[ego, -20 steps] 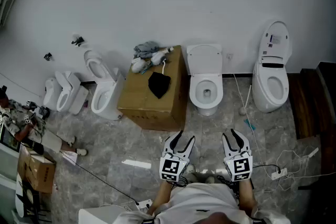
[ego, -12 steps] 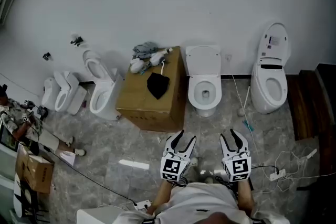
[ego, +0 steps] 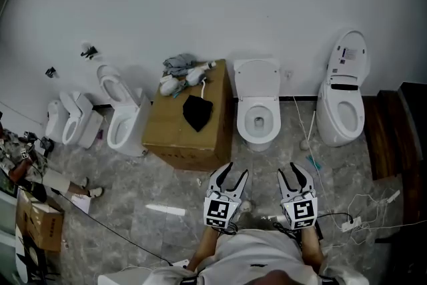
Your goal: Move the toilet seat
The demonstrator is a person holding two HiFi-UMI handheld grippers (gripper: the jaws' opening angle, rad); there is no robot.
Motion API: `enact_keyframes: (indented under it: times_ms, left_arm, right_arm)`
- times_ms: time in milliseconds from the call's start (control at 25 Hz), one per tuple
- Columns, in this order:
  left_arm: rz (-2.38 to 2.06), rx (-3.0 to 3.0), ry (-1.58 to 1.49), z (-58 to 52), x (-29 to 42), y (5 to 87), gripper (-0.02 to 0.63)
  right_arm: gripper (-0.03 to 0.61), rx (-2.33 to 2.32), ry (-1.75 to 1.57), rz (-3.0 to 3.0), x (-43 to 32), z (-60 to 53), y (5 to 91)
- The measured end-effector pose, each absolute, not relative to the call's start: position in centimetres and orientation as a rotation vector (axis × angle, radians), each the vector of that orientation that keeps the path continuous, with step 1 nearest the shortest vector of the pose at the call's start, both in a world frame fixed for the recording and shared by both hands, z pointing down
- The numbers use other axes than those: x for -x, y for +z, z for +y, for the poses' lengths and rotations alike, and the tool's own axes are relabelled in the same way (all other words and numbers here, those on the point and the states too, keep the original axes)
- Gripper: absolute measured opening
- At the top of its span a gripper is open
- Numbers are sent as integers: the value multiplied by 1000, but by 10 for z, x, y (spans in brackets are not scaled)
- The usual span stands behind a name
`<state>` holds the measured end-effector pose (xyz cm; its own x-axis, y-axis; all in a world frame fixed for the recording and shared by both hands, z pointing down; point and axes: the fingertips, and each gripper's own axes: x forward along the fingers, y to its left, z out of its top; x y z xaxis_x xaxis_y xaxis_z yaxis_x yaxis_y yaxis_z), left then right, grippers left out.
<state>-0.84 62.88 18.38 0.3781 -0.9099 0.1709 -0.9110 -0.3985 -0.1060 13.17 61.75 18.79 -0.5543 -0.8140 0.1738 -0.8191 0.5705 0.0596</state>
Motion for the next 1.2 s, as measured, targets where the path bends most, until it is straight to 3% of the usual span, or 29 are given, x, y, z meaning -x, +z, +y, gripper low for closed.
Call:
enact_keyframes:
  times_ms: [1200]
  left_arm:
    - [-1545,-2711,269,450,91,192,221]
  right_arm:
    - [169,-1499,51,-2484,-42,455,196]
